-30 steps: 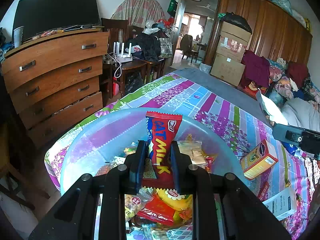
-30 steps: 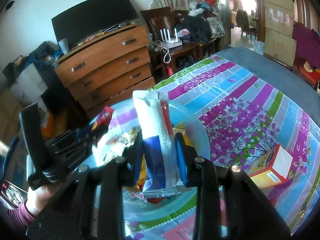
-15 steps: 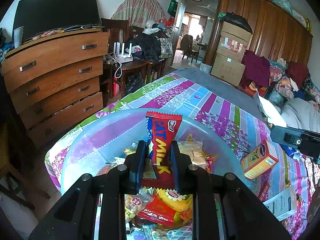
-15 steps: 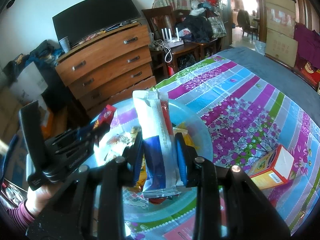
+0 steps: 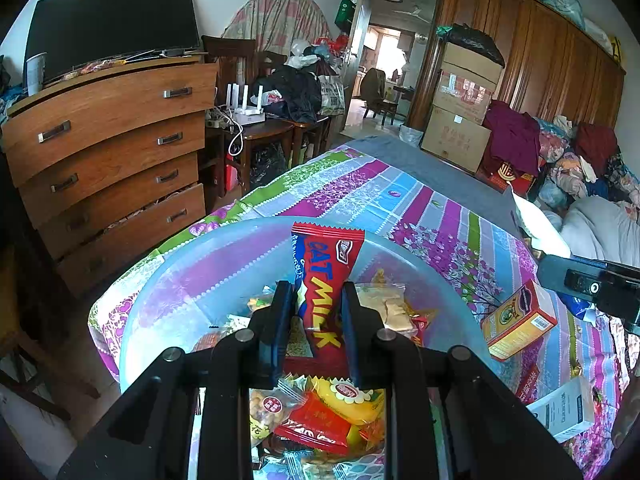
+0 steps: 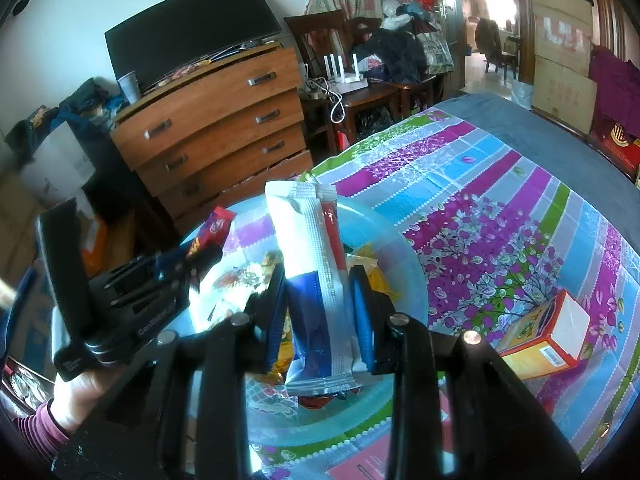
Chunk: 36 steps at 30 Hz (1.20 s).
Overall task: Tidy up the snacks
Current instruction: 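Lower both packets into the basin and open both tools to release them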
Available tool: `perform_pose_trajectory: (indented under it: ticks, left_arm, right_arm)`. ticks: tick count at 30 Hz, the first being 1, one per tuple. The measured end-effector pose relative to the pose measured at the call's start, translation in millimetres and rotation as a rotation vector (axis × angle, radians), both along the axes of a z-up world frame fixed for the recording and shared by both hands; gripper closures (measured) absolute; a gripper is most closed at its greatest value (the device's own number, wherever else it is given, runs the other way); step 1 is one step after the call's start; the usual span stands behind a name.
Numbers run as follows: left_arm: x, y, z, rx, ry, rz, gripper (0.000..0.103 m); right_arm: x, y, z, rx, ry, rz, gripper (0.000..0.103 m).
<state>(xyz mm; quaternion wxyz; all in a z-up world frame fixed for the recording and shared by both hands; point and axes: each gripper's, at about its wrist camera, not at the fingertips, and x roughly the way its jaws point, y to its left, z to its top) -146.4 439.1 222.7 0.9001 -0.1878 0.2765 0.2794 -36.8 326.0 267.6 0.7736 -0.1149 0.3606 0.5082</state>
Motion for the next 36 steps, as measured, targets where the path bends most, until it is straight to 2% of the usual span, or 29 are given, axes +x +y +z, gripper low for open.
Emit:
perform_pose_trajectory:
  ticks: [29, 36]
  left_arm:
    - [2, 5, -6, -0.012, 0.003, 0.005, 0.079]
    - [0, 4, -15, -0.018, 0.018, 0.014, 0.078]
  right_arm:
    - [-5, 8, -5, -0.010, 0.002, 0.013, 0.072]
    - [-7, 12, -11, -0.004, 0.038, 0.027, 0.070]
